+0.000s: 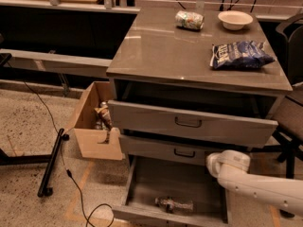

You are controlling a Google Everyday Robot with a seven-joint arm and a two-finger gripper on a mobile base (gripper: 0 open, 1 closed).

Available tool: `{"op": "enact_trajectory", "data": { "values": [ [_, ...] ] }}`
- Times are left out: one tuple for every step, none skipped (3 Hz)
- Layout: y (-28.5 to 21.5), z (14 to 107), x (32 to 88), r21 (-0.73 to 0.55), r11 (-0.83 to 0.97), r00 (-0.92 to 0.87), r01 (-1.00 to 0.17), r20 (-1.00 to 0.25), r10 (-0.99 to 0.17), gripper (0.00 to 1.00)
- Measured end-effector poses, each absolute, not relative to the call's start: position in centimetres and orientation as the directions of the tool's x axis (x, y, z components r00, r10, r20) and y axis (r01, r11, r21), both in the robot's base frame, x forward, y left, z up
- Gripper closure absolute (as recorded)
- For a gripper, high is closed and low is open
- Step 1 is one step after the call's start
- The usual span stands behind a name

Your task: Close middle drawer

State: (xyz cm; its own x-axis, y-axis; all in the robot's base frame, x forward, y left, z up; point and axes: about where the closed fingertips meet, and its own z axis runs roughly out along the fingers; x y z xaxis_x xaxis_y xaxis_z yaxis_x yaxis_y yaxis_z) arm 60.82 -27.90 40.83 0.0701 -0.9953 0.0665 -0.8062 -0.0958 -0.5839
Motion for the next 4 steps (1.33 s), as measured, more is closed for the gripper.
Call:
{"op": "enact_trajectory", "data": {
  "values": [
    [-25.0,45.1,58.7,-0.544,-0.316,0.303,-0.778,0.116,-0.946,1.00],
    [-21.3,48.3,55.8,-0.522,-0.432,0.449,-0.736,0.101,-0.888,1.00],
    [-19.3,50.5,52.7,-0.533,-0.336,0.406,-0.777,-0.016,-0.914,1.00],
    [-19.8,49.9,49.9,-0.509,-0.235,0.328,-0.828,-0.100,-0.939,0.81]
  ]
}}
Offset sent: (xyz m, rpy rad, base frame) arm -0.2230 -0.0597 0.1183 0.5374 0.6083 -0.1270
